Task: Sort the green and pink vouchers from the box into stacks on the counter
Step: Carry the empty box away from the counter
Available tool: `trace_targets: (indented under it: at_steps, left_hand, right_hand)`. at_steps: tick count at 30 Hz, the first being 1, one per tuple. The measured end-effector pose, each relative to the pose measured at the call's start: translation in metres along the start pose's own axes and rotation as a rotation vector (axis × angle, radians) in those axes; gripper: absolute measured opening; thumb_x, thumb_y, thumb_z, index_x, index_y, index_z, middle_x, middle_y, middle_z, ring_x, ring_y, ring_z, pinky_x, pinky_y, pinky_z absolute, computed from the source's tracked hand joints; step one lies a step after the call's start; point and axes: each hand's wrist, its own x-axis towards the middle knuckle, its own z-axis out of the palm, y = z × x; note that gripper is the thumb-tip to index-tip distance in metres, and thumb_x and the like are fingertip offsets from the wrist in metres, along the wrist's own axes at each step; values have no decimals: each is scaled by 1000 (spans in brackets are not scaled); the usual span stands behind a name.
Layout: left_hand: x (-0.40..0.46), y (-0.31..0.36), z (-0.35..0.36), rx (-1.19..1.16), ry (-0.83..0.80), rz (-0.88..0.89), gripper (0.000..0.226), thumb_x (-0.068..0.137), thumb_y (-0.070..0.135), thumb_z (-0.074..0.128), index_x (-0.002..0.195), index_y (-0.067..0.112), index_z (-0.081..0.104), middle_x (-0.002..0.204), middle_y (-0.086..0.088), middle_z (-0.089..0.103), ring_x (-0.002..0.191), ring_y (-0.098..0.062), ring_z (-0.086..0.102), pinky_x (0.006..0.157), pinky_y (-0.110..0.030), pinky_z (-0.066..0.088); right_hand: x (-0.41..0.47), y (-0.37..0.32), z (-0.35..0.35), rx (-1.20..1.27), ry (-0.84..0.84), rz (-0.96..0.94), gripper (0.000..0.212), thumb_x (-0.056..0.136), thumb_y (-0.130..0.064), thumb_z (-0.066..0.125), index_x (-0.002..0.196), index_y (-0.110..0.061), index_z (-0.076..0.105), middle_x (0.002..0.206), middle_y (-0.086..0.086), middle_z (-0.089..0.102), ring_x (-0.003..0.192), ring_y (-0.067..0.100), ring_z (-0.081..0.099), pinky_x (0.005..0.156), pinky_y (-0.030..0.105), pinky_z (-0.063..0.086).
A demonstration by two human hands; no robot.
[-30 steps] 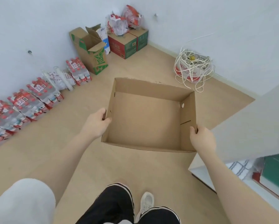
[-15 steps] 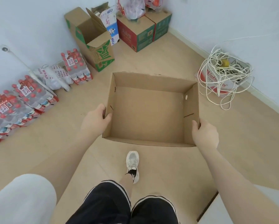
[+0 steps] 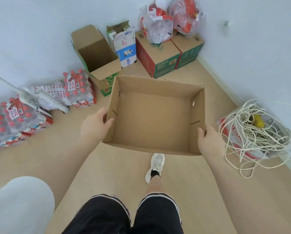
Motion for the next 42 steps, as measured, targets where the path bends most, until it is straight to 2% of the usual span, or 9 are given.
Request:
trace_targets:
  at_steps: [8, 17, 19, 21, 24, 28, 33, 38, 42]
  left_hand:
    - [158, 55, 34, 3, 8, -110, 24, 90, 28, 55, 79, 9, 44, 76, -11, 59, 75, -34, 57, 64, -38, 41]
    - [345, 67, 78, -69, -75, -193, 21, 91, 30, 52, 96, 10, 53, 83, -8, 60, 82, -33, 58, 70, -37, 46]
    - [385, 72, 84, -64, -92, -197, 20, 92, 30, 52, 96, 10, 52, 82, -7, 59, 82, -33, 58, 67, -36, 44]
    - [422, 82, 86, -57, -111, -207, 20, 92, 30, 50, 98, 11, 51, 83, -7, 59, 82, -33, 58, 67, -35, 44]
    - [473, 95, 92, -30, -129, -203, 18, 93, 29, 49, 96, 12, 50, 82, -5, 59, 80, -31, 57, 67, -34, 47]
    - [527, 111, 117, -62, -140, -237, 17, 90, 25, 51, 86, 9, 46, 73, -6, 56, 70, -31, 54, 61, -33, 42]
    - [580, 131, 160, -134, -206, -317, 19, 87, 22, 52, 77, 12, 39, 62, -1, 49, 62, -28, 50, 54, -30, 36]
    - [625, 148, 213, -214, -236, -431, 12, 87, 22, 54, 86, 13, 48, 71, -4, 57, 73, -30, 57, 64, -34, 45]
    - [661, 163, 250, -238, -232, -467, 15, 90, 23, 53, 96, 9, 52, 84, -6, 61, 75, -27, 56, 63, -30, 39]
  right_hand:
    - [194, -70, 3, -87, -109, -45, 35, 96, -28, 41, 65, -14, 31, 78, 13, 50, 77, 34, 49, 64, 36, 37]
    - [378, -165, 53, -169, -175, -13, 37, 97, -29, 40, 63, -18, 29, 79, 12, 51, 75, 32, 49, 65, 37, 41]
    - [415, -188, 63, -231, -209, 7, 28, 97, -25, 40, 72, -14, 39, 84, 14, 55, 78, 32, 51, 66, 37, 41]
    - [448, -209, 69, -239, -264, 45, 8, 94, -12, 42, 94, -8, 49, 96, 16, 57, 87, 34, 54, 70, 37, 42]
    - [495, -229, 80, -183, -301, 119, 27, 85, 1, 39, 110, -3, 48, 100, 20, 58, 91, 36, 56, 72, 39, 44]
    - [556, -239, 96, -97, -292, 186, 26, 82, 5, 38, 102, -6, 51, 88, 15, 57, 76, 29, 51, 56, 28, 38]
    - [631, -236, 123, -12, -274, 302, 46, 84, 6, 35, 123, -10, 52, 108, 17, 62, 83, 29, 52, 67, 33, 41]
    - [712, -231, 152, -7, -282, 334, 50, 85, 5, 31, 125, -16, 52, 111, 14, 63, 84, 28, 52, 67, 32, 43]
    - [769, -226, 175, -42, -293, 296, 53, 83, 5, 31, 125, -20, 52, 110, 9, 64, 85, 30, 57, 63, 30, 41]
